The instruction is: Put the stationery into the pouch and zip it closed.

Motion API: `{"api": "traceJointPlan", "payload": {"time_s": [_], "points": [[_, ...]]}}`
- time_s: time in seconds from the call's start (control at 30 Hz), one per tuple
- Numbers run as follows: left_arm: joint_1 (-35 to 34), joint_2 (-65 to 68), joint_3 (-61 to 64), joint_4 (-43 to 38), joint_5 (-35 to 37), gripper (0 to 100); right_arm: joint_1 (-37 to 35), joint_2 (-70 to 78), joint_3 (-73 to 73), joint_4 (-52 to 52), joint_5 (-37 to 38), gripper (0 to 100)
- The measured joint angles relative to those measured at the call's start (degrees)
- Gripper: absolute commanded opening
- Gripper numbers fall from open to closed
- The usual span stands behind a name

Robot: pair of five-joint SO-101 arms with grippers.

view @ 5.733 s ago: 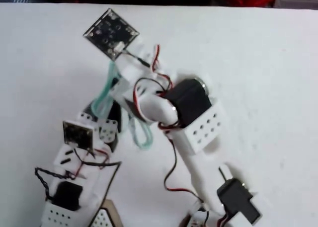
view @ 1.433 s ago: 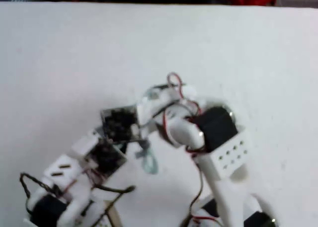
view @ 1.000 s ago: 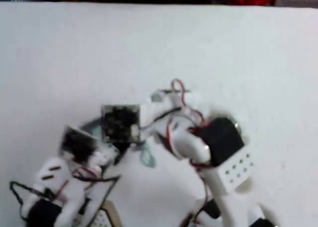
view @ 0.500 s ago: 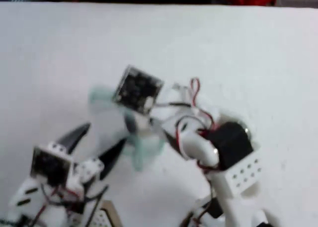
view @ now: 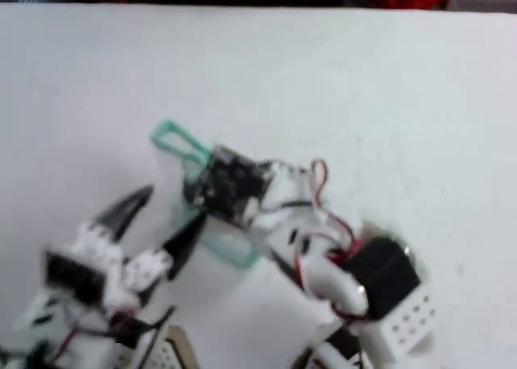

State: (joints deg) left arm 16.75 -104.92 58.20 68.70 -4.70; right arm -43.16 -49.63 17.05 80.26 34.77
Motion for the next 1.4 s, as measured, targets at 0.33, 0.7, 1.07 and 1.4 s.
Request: {"api": "traceJointPlan", "payload": {"time_s": [0.33, 0.7, 1.07, 1.4], "points": [[6.15, 0.00, 12.22, -13.89, 0.35, 2, 0.00, -5.01, 5.89, -1.85, 0.00, 1.9], [1.14, 0.09, 8.88, -14.86, 0.35, 2, -0.09, -10.73, 10.55, -1.85, -0.09, 1.9], [-8.97, 0.44, 5.71, -14.86, 0.35, 2, -0.53, -11.08, 11.96, -1.93, -0.09, 1.9], [-18.99, 0.53, 5.71, -18.64, -1.49, 2, -0.62, -11.16, 11.96, -0.62, -0.09, 1.9]]}}
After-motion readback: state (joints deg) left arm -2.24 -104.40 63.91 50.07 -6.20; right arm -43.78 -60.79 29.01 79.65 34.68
